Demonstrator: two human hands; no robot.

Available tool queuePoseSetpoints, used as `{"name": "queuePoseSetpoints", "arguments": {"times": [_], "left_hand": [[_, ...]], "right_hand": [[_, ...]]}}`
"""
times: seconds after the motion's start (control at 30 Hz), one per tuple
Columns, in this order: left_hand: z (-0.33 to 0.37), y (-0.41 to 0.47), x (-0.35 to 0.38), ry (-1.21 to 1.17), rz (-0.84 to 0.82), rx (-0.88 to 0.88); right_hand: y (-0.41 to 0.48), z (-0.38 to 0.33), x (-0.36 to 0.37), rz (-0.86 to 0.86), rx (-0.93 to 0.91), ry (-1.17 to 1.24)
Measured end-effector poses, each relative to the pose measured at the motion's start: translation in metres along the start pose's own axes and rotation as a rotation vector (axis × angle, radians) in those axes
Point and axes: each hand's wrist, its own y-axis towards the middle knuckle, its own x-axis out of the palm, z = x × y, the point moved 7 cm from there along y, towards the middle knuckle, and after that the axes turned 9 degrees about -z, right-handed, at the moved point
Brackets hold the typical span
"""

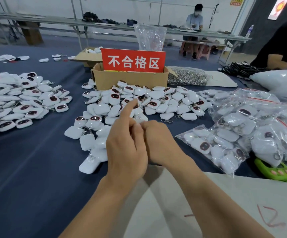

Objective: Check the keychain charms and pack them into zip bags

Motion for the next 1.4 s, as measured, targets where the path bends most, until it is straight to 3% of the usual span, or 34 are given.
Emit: {"name": "queuePoseSetpoints", "arguments": {"times": [0.07,0.13,0.2,0.27,0.37,0.43,0.53,0.6,0.7,0.77,0.9,0.97,1.07,1.17,1.3,1.4], "left_hand": [[-0.005,0.002,-0.009,-0.006,0.107,-0.037],[-0.011,0.002,-0.011,-0.016,0.16,-0.082],[-0.013,0.0,-0.007,-0.031,0.134,-0.103],[-0.012,-0.001,0.005,-0.023,0.021,-0.09],[-0.014,-0.007,0.033,0.058,-0.249,-0.095],[-0.021,-0.012,0.046,0.205,-0.395,-0.154],[-0.028,-0.017,0.057,0.467,-0.548,-0.188],[-0.027,-0.02,0.064,0.553,-0.627,-0.154],[-0.022,-0.021,0.067,0.603,-0.644,-0.1],[-0.017,-0.021,0.064,0.614,-0.606,-0.065],[-0.008,-0.016,0.047,0.664,-0.402,-0.11],[-0.006,-0.016,0.043,0.538,-0.32,-0.098],[-0.005,-0.018,0.05,0.13,-0.402,-0.117],[-0.004,-0.019,0.054,-0.067,-0.439,-0.13],[-0.014,-0.017,0.059,-0.297,-0.478,-0.251],[-0.014,-0.016,0.062,-0.38,-0.495,-0.247]], "right_hand": [[-0.004,0.015,-0.022,0.209,0.013,0.451],[-0.001,0.049,-0.047,0.482,0.121,0.599],[0.017,0.078,-0.061,0.472,0.265,0.33],[0.046,0.1,-0.056,0.199,0.362,-0.038],[0.069,0.113,-0.033,-0.093,0.321,-0.285],[0.07,0.111,-0.027,-0.055,0.26,-0.357],[0.053,0.093,-0.022,0.068,0.211,-0.657],[0.036,0.084,-0.014,0.133,0.17,-0.672],[0.007,0.07,-0.008,0.184,0.065,-0.589],[-0.017,0.063,-0.015,0.289,0.039,-0.377],[-0.071,0.061,-0.026,0.459,0.202,0.003],[-0.093,0.062,-0.02,0.471,0.232,0.263],[-0.102,0.061,-0.014,0.354,0.213,0.553],[-0.099,0.061,-0.017,0.282,0.213,0.854],[-0.096,0.065,-0.019,0.268,0.235,0.942],[-0.092,0.068,-0.016,0.275,0.251,1.01]]}}
